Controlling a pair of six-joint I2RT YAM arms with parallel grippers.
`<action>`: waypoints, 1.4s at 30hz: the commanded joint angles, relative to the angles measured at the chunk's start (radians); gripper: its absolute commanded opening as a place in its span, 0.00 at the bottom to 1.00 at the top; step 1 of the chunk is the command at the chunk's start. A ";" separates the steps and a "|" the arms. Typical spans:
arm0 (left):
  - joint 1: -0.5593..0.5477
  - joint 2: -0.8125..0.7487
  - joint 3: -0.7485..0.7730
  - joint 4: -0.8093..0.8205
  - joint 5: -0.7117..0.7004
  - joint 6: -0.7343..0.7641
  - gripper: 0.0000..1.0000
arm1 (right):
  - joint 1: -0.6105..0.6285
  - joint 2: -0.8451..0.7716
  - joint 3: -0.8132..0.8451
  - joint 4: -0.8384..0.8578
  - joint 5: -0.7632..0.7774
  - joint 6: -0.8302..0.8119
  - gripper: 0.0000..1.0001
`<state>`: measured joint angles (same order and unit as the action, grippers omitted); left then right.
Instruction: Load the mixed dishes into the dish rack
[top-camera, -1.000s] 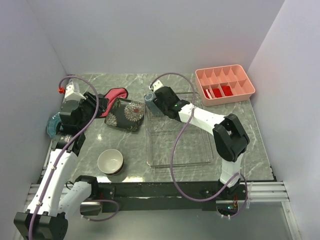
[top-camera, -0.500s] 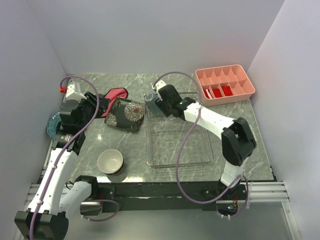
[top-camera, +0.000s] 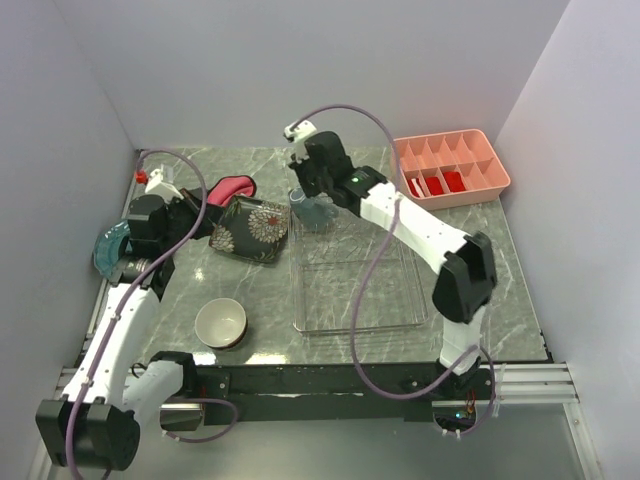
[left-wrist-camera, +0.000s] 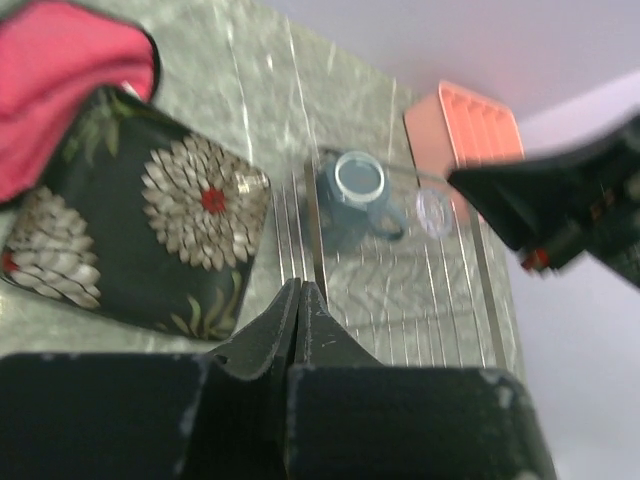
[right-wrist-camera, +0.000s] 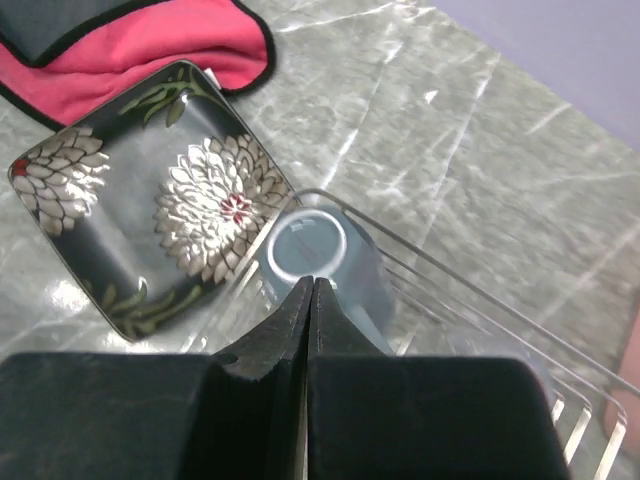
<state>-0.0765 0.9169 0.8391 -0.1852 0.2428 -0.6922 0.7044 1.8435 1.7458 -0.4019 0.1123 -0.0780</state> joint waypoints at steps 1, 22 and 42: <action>0.003 0.033 -0.028 0.018 0.119 0.011 0.01 | 0.006 0.111 0.116 0.017 -0.031 0.029 0.00; 0.017 0.097 0.038 0.046 0.112 0.017 0.01 | 0.000 -0.058 -0.224 -0.003 0.033 -0.023 0.00; 0.020 0.174 0.331 -0.262 0.138 0.503 0.70 | -0.043 -0.311 -0.126 -0.110 -0.145 -0.037 0.57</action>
<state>-0.0608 1.0611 1.0634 -0.2783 0.3470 -0.4992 0.6670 1.6760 1.6184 -0.4534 0.0315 -0.0963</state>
